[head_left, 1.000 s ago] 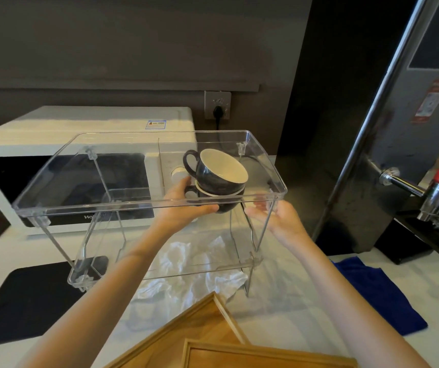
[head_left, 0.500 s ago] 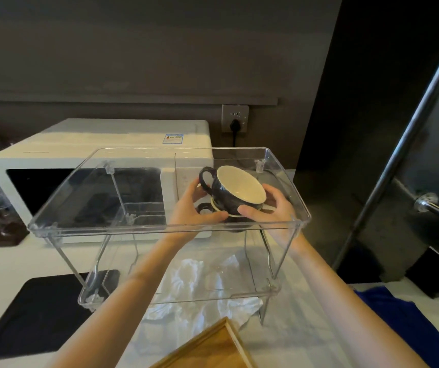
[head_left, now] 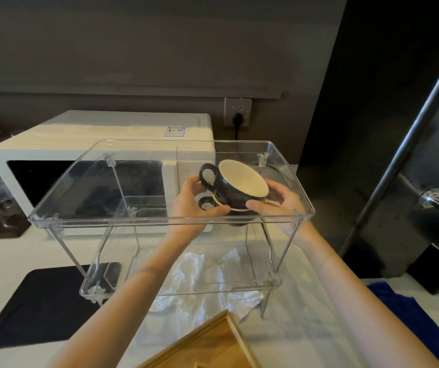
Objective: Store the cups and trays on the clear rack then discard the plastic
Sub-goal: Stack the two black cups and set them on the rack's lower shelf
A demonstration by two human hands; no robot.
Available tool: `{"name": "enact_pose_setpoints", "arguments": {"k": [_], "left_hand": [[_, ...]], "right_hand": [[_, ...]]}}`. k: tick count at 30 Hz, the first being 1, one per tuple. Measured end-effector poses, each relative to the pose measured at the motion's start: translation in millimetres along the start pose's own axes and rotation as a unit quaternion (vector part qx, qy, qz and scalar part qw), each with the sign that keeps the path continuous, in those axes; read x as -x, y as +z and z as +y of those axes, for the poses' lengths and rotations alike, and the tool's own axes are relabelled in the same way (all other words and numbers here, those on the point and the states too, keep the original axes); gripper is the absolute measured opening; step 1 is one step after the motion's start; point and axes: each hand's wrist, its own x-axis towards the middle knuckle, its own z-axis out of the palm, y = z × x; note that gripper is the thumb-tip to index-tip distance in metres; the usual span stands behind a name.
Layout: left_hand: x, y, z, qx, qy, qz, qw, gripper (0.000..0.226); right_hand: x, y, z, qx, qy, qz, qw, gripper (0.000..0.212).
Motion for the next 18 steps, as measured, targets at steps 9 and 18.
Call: {"name": "enact_pose_setpoints", "arguments": {"k": [9, 18], "left_hand": [[12, 2, 5, -0.006, 0.008, 0.037, 0.999, 0.069], [15, 3, 6, -0.008, 0.014, 0.032, 0.999, 0.072]], "right_hand": [[5, -4, -2, -0.039, 0.004, -0.015, 0.999, 0.045], [7, -2, 0, -0.025, 0.008, -0.017, 1.0, 0.036]]}}
